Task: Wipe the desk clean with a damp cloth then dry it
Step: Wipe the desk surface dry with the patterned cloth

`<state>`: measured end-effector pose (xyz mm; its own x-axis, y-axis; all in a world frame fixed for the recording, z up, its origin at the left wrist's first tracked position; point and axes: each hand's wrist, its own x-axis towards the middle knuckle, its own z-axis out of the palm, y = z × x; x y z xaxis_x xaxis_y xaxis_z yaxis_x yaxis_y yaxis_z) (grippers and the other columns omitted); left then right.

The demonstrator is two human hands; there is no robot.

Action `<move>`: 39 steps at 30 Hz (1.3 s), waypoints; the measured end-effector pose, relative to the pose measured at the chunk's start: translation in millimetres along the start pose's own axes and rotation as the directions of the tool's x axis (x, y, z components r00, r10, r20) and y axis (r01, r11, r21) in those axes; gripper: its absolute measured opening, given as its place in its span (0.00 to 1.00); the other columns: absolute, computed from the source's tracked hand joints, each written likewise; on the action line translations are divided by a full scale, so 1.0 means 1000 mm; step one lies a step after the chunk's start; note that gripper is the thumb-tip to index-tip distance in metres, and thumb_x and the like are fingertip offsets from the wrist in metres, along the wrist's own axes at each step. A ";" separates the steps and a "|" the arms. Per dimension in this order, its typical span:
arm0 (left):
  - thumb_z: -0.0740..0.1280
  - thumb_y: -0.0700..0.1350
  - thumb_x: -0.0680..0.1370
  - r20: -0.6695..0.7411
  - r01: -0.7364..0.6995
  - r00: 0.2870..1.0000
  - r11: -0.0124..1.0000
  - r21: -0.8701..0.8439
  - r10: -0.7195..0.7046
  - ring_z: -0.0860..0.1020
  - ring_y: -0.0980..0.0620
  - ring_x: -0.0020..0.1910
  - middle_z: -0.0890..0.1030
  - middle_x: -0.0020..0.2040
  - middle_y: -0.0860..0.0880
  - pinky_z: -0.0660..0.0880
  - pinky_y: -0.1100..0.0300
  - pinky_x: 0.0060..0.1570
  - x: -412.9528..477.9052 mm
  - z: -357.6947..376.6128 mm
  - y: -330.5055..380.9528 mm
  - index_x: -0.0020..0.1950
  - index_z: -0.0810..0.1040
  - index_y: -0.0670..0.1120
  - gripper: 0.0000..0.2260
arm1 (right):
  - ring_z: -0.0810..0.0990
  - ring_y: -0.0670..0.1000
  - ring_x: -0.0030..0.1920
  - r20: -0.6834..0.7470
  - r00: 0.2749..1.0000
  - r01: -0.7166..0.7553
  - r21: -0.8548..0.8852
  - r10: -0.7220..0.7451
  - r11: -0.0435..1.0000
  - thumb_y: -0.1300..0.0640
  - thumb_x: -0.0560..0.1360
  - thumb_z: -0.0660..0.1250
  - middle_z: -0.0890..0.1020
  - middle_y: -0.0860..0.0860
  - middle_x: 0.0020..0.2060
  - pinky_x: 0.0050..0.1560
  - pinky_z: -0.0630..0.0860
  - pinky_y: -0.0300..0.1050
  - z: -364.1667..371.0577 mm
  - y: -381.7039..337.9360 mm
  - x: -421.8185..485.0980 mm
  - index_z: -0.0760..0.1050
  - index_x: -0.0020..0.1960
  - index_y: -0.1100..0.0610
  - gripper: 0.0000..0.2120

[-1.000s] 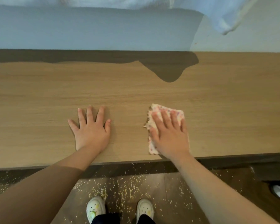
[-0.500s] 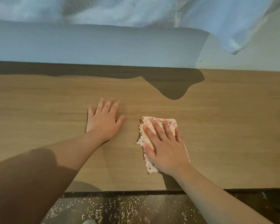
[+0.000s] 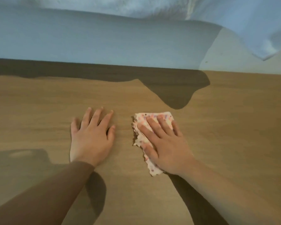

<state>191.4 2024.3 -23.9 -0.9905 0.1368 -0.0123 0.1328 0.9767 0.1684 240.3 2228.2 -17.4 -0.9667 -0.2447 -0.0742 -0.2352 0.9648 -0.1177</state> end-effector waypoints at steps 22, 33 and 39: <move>0.51 0.56 0.76 -0.069 -0.005 0.998 1.000 0.025 0.007 0.67 0.44 0.69 0.72 0.68 0.49 0.62 0.38 0.64 0.004 0.011 -0.002 0.67 0.72 0.52 0.23 | 0.45 0.58 0.75 0.069 0.787 -0.616 0.107 0.613 0.780 0.44 0.79 0.41 0.44 0.52 0.76 0.71 0.45 0.62 -0.019 0.030 0.173 0.42 0.76 0.46 0.26; 0.53 0.55 0.76 -0.133 -0.011 0.991 0.998 0.058 0.019 0.70 0.45 0.67 0.75 0.65 0.49 0.65 0.38 0.62 0.002 0.011 -0.001 0.64 0.74 0.52 0.21 | 0.52 0.55 0.75 -0.047 0.964 -0.256 0.085 0.260 0.963 0.42 0.79 0.43 0.55 0.49 0.75 0.70 0.43 0.49 -0.016 0.066 0.201 0.52 0.75 0.43 0.24; 0.52 0.56 0.76 -0.118 -0.004 0.993 0.998 0.055 0.010 0.69 0.44 0.68 0.74 0.66 0.48 0.64 0.37 0.63 0.002 0.011 -0.001 0.66 0.73 0.51 0.22 | 0.53 0.57 0.73 -0.008 0.734 -0.659 0.235 0.679 0.715 0.45 0.78 0.45 0.56 0.56 0.74 0.69 0.49 0.57 -0.022 0.117 0.166 0.54 0.73 0.51 0.25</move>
<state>189.9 2025.6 -34.5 -0.9863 0.1263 0.1057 0.1382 0.9839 0.1137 50.2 2302.7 -22.0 -0.8699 0.4768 -0.1260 0.4927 0.8281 -0.2676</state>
